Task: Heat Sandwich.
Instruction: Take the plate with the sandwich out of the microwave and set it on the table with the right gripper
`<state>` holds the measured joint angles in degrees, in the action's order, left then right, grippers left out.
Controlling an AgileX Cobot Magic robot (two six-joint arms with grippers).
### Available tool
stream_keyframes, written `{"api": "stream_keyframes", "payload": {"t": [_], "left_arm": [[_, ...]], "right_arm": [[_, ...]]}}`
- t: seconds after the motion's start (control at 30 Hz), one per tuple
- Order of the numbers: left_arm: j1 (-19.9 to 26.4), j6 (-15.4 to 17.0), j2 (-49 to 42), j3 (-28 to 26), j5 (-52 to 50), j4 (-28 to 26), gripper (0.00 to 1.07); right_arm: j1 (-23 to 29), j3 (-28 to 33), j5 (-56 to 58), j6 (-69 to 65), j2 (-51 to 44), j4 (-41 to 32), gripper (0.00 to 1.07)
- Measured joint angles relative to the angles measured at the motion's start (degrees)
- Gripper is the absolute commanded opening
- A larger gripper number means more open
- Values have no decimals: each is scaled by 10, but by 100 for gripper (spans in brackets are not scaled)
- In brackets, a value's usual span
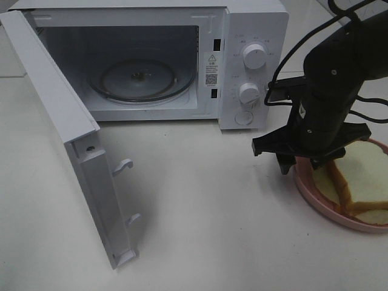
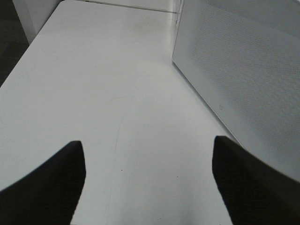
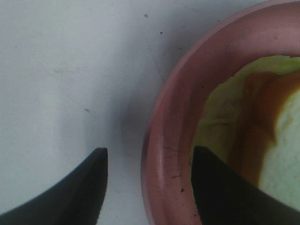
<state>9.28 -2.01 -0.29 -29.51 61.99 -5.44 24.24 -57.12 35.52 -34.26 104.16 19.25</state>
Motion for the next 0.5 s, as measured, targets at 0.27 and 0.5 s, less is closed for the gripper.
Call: {"api": "stream_keyframes", "payload": {"t": [0.27,0.5], "left_arm": [[0,0,0,0,0,0,71],[0,0,0,0,0,0,71]], "right_arm": [[0,0,1,76,-7,-74,59],[0,-2,36,129,-53,-113,59]]}}
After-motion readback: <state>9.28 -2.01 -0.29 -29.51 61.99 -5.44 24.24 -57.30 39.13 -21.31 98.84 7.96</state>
